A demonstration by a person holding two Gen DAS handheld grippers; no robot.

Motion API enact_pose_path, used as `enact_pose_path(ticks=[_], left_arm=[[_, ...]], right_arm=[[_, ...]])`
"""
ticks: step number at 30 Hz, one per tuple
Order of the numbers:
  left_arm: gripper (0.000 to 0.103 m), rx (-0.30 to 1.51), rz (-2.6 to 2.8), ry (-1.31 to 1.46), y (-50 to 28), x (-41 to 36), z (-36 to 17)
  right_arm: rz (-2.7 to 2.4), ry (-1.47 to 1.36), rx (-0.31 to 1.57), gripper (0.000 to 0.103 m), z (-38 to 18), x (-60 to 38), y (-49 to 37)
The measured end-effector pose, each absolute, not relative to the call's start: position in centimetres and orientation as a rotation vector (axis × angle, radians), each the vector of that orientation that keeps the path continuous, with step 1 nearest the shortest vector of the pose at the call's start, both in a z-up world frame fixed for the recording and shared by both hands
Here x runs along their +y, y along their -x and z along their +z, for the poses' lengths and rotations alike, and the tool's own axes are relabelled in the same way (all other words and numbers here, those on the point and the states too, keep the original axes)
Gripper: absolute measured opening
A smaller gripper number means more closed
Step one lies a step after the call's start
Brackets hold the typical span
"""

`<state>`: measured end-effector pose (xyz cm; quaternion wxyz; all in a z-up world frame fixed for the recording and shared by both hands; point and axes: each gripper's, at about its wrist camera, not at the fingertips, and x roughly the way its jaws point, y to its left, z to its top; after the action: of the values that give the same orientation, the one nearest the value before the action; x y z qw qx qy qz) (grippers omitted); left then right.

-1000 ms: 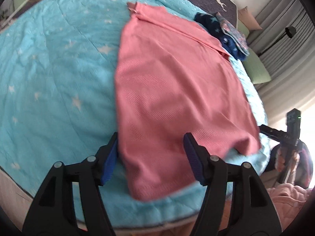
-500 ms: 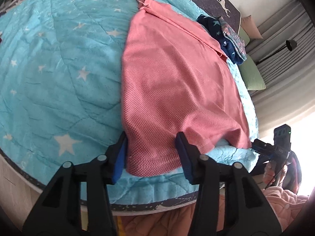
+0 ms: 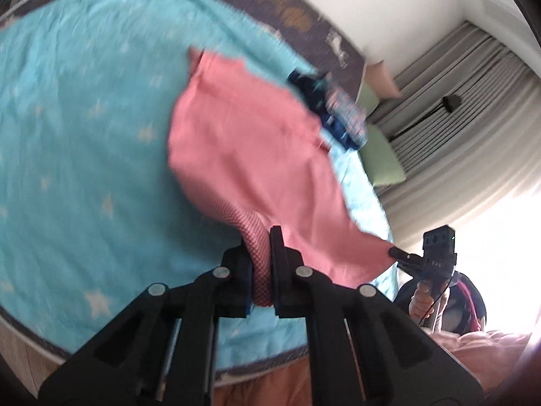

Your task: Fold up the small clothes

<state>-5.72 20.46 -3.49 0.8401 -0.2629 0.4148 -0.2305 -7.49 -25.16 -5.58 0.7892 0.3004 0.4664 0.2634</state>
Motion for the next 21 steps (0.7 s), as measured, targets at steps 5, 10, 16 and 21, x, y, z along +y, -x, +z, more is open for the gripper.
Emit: enact_pose_path(ticks=[5,10,16,21], left_arm=[[0.010,0.781,-0.506,0.531,2.2,20.8,0.0],[0.010,0.739,-0.532,0.522,-2.7,20.8,1.4],[0.010,0.757,-0.536,0.520,-10.6,20.3,2.3],[0.010,0.792,-0.523,0.494,-17.2,19.2,2.6]], right_arm=[[0.602,-0.675,0.893,0.005,-2.5,-26.2,4.5],[0.635,-0.665,0.791,0.005,0.0,-26.7,-0.1],[0.615,-0.693,0.748,0.005,1.1,-27.1,-7.7],[0.588,-0.636,0.771,0.005,1.5,-25.9,-14.0]])
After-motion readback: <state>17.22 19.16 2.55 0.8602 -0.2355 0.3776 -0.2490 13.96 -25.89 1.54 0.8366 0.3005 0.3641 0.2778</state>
